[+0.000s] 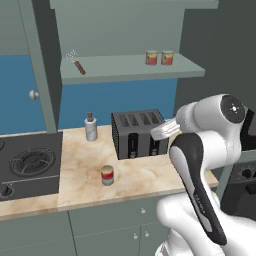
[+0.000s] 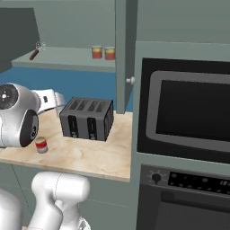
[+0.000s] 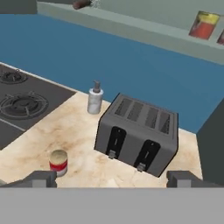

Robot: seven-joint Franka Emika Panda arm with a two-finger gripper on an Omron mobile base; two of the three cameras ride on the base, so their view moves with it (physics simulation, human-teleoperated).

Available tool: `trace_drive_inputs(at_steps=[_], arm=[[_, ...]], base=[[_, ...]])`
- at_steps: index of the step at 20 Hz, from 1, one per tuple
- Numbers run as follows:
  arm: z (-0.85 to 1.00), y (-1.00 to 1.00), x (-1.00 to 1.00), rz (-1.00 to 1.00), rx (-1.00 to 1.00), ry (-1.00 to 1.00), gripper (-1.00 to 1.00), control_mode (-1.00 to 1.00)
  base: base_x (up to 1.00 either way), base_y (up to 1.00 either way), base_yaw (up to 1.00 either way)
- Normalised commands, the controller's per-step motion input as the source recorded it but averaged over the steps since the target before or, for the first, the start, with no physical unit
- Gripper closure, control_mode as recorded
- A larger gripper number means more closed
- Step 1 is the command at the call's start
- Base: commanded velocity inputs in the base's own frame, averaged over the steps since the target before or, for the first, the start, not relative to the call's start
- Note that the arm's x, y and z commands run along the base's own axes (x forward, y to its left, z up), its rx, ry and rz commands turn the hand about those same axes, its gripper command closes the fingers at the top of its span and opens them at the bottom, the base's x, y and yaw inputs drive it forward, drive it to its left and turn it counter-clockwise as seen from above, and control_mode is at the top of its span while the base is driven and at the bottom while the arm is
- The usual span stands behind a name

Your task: Pick the cans from the counter and place them in their designated side in the cabinet.

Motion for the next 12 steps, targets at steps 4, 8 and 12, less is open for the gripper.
trace_drive_inputs(at_steps=[4,8,12], arm=[[-0.21,0.17,-0.01,0.0,0.06,0.09,-1.0,-1.0],[-0.19,0.21,-0.01,0.0,0.08,0.08,-1.0,-1.0],[-0.29,0.22,-0.01,0.0,0.04,0.05,-1.0,-1.0]], base=[[0.0,0.0,0.0],[0.0,0.0,0.0],[0.0,0.0,0.0]])
